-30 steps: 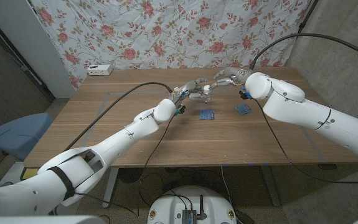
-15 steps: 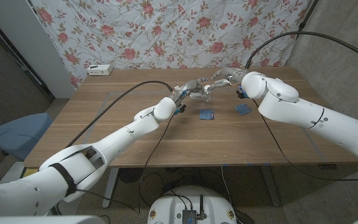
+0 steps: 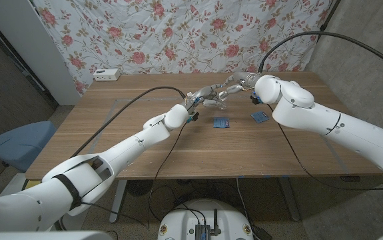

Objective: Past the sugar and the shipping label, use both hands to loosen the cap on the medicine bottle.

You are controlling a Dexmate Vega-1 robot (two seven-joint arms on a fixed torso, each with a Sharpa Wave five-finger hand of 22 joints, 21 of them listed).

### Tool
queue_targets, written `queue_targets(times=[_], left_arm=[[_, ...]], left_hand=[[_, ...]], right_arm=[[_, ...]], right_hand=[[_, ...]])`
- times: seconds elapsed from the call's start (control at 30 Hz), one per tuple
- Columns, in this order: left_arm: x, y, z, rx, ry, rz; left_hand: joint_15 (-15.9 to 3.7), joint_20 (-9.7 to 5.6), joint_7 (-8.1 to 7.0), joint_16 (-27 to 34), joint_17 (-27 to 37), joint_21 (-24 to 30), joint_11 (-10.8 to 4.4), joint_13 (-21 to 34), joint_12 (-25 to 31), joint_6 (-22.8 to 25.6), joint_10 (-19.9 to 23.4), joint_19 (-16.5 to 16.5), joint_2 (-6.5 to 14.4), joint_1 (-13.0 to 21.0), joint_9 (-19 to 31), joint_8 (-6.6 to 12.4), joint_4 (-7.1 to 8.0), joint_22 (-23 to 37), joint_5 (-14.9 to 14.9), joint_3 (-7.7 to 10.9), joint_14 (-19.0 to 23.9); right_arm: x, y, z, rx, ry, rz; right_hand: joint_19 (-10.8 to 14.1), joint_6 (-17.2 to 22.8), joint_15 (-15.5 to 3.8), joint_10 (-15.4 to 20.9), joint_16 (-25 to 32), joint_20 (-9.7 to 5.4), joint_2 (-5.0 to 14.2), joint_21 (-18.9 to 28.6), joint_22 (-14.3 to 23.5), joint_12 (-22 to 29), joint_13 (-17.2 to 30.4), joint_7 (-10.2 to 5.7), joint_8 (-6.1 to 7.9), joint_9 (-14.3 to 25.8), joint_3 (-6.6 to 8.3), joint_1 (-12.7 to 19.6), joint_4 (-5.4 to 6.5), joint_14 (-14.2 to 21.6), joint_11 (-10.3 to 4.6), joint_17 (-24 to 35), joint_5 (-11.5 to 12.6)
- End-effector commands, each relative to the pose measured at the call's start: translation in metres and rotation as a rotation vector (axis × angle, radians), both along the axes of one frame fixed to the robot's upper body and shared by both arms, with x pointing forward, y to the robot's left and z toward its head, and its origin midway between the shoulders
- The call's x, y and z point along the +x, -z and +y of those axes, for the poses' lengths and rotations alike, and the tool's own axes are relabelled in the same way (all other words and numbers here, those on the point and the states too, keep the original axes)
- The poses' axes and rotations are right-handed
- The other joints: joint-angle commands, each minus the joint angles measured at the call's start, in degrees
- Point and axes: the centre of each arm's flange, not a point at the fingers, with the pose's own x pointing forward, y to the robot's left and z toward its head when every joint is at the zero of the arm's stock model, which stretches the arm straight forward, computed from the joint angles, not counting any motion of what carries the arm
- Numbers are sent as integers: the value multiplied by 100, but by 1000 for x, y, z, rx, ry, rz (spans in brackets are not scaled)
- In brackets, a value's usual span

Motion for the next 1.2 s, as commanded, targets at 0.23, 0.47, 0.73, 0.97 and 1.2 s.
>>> queue_targets(times=[0.23,0.47,0.73,0.97,1.2], left_arm=[[0,1,-1,9,-5,-5],[0,1,-2,8,-2,-7],[-1,2,-2,5,-3,-10],[-1,3,-3,6,-1,-10],[-3,4,-4,7,0,-11]], left_hand=[[-390,-34,-28,24,22,-15,-32,26,48,28,111,-26,35,-31,13,25,-3,12,-10,63,82],[-396,-42,-49,24,22,-17,-23,26,55,37,135,-34,35,-33,13,29,-3,11,-10,77,89],[-397,-58,-55,24,22,-17,-23,25,57,44,154,-38,38,-34,13,30,-2,11,-10,95,102],[-402,-67,-57,24,22,-16,-22,25,57,47,163,-37,42,-37,13,31,0,11,-10,108,112],[-399,-78,-68,22,21,-19,-23,25,54,57,165,-47,38,-41,13,33,0,10,-11,117,115]], right_arm=[[7,-2,9,-61,33,27],[9,0,10,-68,42,28],[11,1,11,-75,55,26],[12,3,12,-77,59,22],[12,5,12,-75,60,17]], right_hand=[[72,129,-71,-19,18,-42,-33,54,13,14,10,29,67,33,55,120,14,21,-17,12,-15],[107,255,-132,4,30,-99,-64,59,13,24,13,72,130,57,54,171,37,51,-20,12,-32],[167,400,-136,49,49,-139,-88,71,13,39,16,84,205,84,53,224,54,107,-14,13,-46],[204,486,-182,90,60,-154,-96,76,13,51,17,87,254,104,59,275,58,146,-37,14,-47],[237,567,-222,126,70,-172,-92,79,14,60,19,86,301,123,66,319,65,178,-37,16,-47]])
